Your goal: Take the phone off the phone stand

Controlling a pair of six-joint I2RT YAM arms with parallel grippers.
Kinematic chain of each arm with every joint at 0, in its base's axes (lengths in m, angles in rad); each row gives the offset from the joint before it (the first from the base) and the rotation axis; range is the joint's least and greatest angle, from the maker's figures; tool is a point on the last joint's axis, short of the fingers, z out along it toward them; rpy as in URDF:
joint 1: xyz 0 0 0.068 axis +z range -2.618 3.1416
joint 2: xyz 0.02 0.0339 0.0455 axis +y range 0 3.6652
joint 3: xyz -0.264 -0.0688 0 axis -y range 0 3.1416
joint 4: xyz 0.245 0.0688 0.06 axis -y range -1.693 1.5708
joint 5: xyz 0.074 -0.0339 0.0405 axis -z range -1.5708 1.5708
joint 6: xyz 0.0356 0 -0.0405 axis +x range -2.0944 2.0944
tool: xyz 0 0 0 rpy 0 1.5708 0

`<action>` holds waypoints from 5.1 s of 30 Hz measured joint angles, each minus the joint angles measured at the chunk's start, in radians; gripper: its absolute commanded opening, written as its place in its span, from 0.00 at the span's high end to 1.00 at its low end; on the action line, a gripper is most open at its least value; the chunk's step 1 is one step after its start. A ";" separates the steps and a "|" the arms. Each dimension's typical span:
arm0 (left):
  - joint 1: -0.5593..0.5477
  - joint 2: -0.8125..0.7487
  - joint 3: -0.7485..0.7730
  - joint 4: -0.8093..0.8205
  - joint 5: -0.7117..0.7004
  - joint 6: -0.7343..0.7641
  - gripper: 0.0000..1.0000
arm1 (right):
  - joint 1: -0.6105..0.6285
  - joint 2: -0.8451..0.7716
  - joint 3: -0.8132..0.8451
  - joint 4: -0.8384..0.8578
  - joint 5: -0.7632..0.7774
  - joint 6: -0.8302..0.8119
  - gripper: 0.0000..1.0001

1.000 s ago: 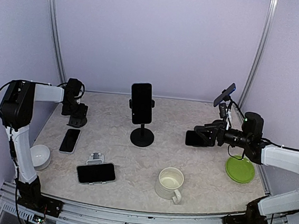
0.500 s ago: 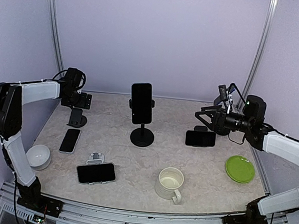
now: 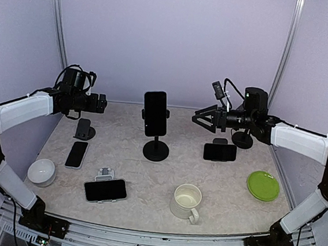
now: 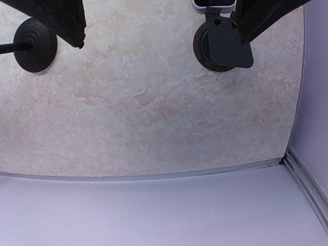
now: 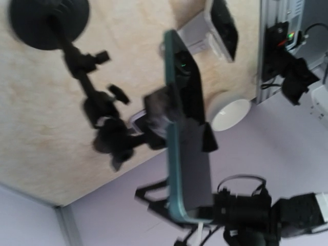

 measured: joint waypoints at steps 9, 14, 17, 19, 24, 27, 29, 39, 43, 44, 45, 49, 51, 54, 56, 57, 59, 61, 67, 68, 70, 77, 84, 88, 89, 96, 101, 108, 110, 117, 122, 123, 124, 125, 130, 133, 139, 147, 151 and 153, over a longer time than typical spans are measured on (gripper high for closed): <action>-0.038 -0.113 -0.038 0.041 0.050 -0.003 0.01 | 0.089 0.177 0.159 -0.042 -0.067 -0.009 0.22; -0.043 -0.124 -0.067 0.041 0.071 -0.002 0.01 | 0.101 0.248 0.233 -0.059 -0.100 -0.029 0.29; -0.043 -0.127 -0.076 0.044 0.077 0.000 0.01 | 0.110 0.287 0.276 -0.067 -0.125 -0.045 0.34; -0.043 -0.127 -0.077 0.044 0.082 0.001 0.01 | 0.116 0.316 0.308 -0.071 -0.145 -0.053 0.35; -0.043 -0.127 -0.082 0.053 0.096 0.002 0.01 | 0.126 0.372 0.375 -0.092 -0.183 -0.071 0.39; -0.043 -0.127 -0.088 0.061 0.103 0.002 0.01 | 0.129 0.394 0.420 -0.124 -0.195 -0.094 0.42; -0.043 -0.127 -0.092 0.062 0.106 0.002 0.01 | 0.130 0.409 0.455 -0.153 -0.200 -0.112 0.45; -0.043 -0.127 -0.093 0.067 0.100 0.002 0.01 | 0.133 0.431 0.528 -0.268 -0.205 -0.185 0.59; -0.043 -0.127 -0.093 0.071 0.101 0.002 0.01 | 0.133 0.432 0.528 -0.301 -0.204 -0.203 0.64; -0.043 -0.127 -0.093 0.076 0.101 0.001 0.01 | 0.133 0.432 0.529 -0.307 -0.204 -0.206 0.64; -0.043 -0.127 -0.093 0.079 0.101 0.001 0.01 | 0.133 0.432 0.529 -0.312 -0.204 -0.209 0.66; -0.043 -0.127 -0.093 0.084 0.103 0.000 0.01 | 0.134 0.432 0.534 -0.330 -0.200 -0.214 0.73; -0.044 -0.127 -0.093 0.086 0.105 -0.001 0.01 | 0.134 0.432 0.539 -0.336 -0.196 -0.218 0.77; -0.051 -0.127 -0.093 0.089 0.106 -0.002 0.01 | 0.134 0.433 0.543 -0.330 -0.177 -0.220 0.82; -0.060 -0.127 -0.093 0.089 0.106 -0.002 0.01 | 0.134 0.433 0.543 -0.318 -0.168 -0.216 0.85; -0.063 -0.127 -0.093 0.090 0.106 -0.003 0.01 | 0.134 0.433 0.542 -0.313 -0.166 -0.211 0.87; -0.072 -0.127 -0.093 0.089 0.106 -0.003 0.01 | 0.135 0.431 0.531 -0.287 -0.160 -0.194 0.89; -0.081 -0.128 -0.093 0.090 0.106 -0.005 0.01 | 0.135 0.422 0.504 -0.247 -0.155 -0.171 0.91; -0.105 -0.143 -0.093 0.102 0.109 -0.016 0.01 | 0.136 0.354 0.386 -0.126 -0.101 -0.087 0.97; -0.111 -0.147 -0.093 0.105 0.110 -0.018 0.01 | 0.136 0.343 0.368 -0.106 -0.089 -0.072 0.98; -0.124 -0.155 -0.093 0.109 0.112 -0.023 0.01 | 0.136 0.323 0.338 -0.078 -0.067 -0.046 1.00; -0.164 -0.187 -0.094 0.133 0.140 -0.031 0.01 | 0.142 0.248 0.230 0.010 0.047 0.029 1.00; -0.233 -0.190 -0.094 0.142 0.163 -0.051 0.01 | 0.142 0.193 0.133 0.116 0.144 0.105 1.00; -0.303 -0.190 -0.094 0.142 0.160 -0.067 0.01 | 0.142 0.179 0.091 0.184 0.180 0.158 1.00; -0.325 -0.189 -0.094 0.142 0.153 -0.069 0.01 | 0.142 0.179 0.085 0.198 0.188 0.168 1.00; -0.480 -0.121 -0.031 0.116 0.061 -0.081 0.01 | 0.153 0.177 0.068 0.248 0.244 0.227 1.00; -0.536 -0.045 0.031 0.094 0.008 -0.095 0.01 | 0.179 0.177 0.068 0.248 0.292 0.238 1.00; -0.560 0.049 0.101 0.065 -0.027 -0.097 0.01 | 0.212 0.177 0.068 0.243 0.352 0.238 1.00; -0.560 0.069 0.124 0.058 -0.031 -0.097 0.01 | 0.219 0.177 0.068 0.243 0.366 0.238 1.00; -0.575 0.121 0.182 0.051 -0.044 -0.097 0.01 | 0.233 0.177 0.069 0.243 0.404 0.245 1.00; -0.596 0.157 0.204 0.047 -0.062 -0.097 0.01 | 0.239 0.177 0.069 0.243 0.415 0.253 1.00; -0.598 0.164 0.207 0.047 -0.066 -0.097 0.01 | 0.240 0.177 0.068 0.243 0.416 0.254 1.00; -0.599 0.170 0.208 0.047 -0.072 -0.099 0.01 | 0.240 0.177 0.069 0.244 0.418 0.256 1.00; -0.600 0.175 0.208 0.047 -0.083 -0.100 0.01 | 0.241 0.177 0.069 0.244 0.420 0.258 1.00; -0.599 0.191 0.208 0.043 -0.147 -0.107 0.09 | 0.244 0.177 0.069 0.244 0.423 0.264 1.00; -0.599 0.192 0.208 0.044 -0.170 -0.109 0.17 | 0.244 0.177 0.069 0.245 0.425 0.266 1.00; -0.602 0.193 0.206 0.047 -0.177 -0.110 0.32 | 0.246 0.177 0.069 0.248 0.434 0.269 1.00; -0.586 0.175 0.169 0.082 -0.143 -0.111 0.38 | 0.251 0.177 0.068 0.247 0.438 0.269 1.00; -0.571 0.156 0.144 0.089 -0.115 -0.112 0.38 | 0.256 0.177 0.064 0.250 0.441 0.268 1.00; -0.563 0.145 0.130 0.095 -0.098 -0.113 0.38 | 0.258 0.177 0.060 0.255 0.441 0.267 1.00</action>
